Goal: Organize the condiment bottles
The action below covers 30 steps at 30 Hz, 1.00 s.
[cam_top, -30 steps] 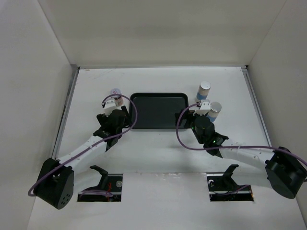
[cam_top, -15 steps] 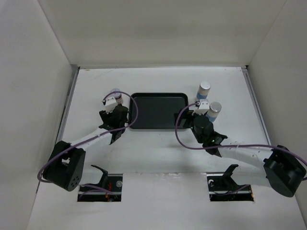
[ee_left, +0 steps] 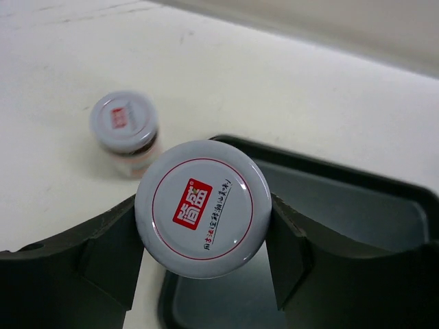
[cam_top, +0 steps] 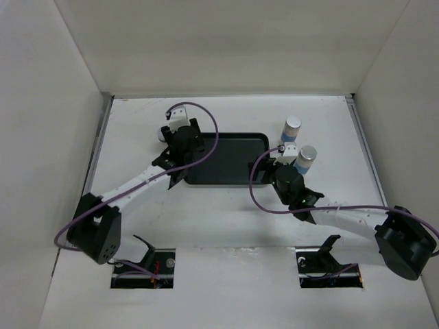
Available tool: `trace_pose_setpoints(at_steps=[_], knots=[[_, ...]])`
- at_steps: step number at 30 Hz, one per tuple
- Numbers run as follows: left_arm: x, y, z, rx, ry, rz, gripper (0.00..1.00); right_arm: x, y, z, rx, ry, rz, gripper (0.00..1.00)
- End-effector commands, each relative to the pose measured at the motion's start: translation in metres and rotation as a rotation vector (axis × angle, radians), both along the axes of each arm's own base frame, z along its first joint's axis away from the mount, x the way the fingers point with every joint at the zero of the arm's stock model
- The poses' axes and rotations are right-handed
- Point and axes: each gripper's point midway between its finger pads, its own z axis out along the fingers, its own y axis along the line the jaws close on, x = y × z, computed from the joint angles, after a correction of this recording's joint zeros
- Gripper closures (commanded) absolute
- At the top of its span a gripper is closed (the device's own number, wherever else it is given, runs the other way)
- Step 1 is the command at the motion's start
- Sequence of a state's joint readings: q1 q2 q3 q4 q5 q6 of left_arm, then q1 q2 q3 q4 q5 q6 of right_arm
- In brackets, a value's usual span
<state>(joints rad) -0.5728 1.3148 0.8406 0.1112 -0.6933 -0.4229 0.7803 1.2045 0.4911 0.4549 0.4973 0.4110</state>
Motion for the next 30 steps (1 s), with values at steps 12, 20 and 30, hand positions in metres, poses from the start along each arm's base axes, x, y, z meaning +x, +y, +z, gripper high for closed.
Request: trace_pose_setpoints(at_steps=[12,20,30], knots=[[0.111,-0.076,-0.035,-0.054,-0.014,-0.124,0.64,0.008,-0.007,0.039,0.090,-0.092,-0.039,0.00],[0.086,-0.057,-0.029,-0.077,-0.044,-0.102,0.05,0.010,-0.006,0.033,0.089,-0.079,-0.039,0.00],[0.078,0.066,-0.025,-0.081,-0.007,0.165,0.07,0.010,-0.003,0.033,0.082,-0.074,-0.031,0.00]])
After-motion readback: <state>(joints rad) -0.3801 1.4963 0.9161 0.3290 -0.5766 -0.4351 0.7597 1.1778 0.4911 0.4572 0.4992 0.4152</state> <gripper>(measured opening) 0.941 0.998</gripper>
